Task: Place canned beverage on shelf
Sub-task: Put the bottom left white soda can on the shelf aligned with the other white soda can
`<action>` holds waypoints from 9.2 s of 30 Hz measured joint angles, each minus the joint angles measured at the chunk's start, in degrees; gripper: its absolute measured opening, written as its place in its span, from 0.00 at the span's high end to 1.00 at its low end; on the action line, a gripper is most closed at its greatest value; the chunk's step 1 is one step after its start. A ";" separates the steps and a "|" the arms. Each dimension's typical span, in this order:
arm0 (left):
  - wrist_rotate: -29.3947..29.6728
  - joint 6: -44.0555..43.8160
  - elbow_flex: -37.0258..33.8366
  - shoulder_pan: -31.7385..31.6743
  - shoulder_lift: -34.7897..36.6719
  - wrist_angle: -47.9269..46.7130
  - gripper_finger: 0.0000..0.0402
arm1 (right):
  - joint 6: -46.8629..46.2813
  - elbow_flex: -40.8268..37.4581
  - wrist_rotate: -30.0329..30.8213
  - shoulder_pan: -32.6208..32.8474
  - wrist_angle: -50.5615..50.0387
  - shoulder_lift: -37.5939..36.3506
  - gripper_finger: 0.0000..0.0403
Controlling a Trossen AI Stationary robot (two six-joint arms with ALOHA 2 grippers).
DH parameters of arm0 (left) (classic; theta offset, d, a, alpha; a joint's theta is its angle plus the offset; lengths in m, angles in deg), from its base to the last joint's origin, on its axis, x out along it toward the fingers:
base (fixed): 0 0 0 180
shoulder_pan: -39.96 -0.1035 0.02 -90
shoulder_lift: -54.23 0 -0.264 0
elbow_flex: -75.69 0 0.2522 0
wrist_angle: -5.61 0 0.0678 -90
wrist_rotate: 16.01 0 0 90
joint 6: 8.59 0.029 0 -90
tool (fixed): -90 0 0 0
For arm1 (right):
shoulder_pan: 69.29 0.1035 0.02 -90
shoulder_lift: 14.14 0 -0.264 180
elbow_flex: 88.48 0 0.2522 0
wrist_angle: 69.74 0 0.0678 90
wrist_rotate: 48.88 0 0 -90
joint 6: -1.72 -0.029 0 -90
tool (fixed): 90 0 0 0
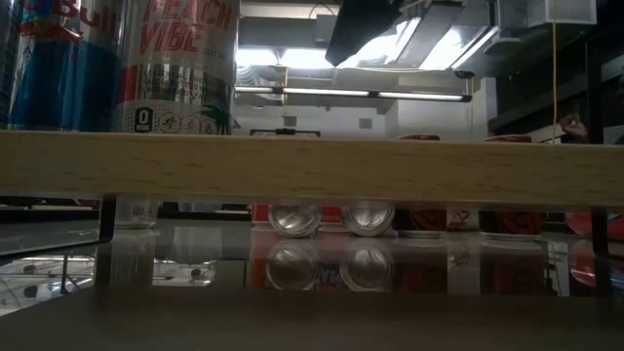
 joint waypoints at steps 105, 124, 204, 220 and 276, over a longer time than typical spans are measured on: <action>10.46 63.63 13.89 -0.21 -10.77 -4.15 0.40 | 0.11 0.00 -0.03 -0.05 0.22 0.02 0.10; 10.51 62.16 29.34 -1.84 -10.49 -15.49 0.40 | 7.61 3.12 4.54 -0.60 -0.23 0.13 0.10; 30.87 117.28 29.33 -28.50 -9.00 7.80 0.40 | 17.10 12.57 -3.30 -23.68 2.27 0.07 0.10; 31.23 117.24 29.33 -28.02 -8.98 10.22 0.40 | 17.59 12.57 -3.50 -23.65 2.03 0.07 0.10; 29.93 119.05 29.41 -28.24 -5.93 10.29 0.12 | 14.78 12.55 -4.07 -23.57 -4.77 -7.67 0.42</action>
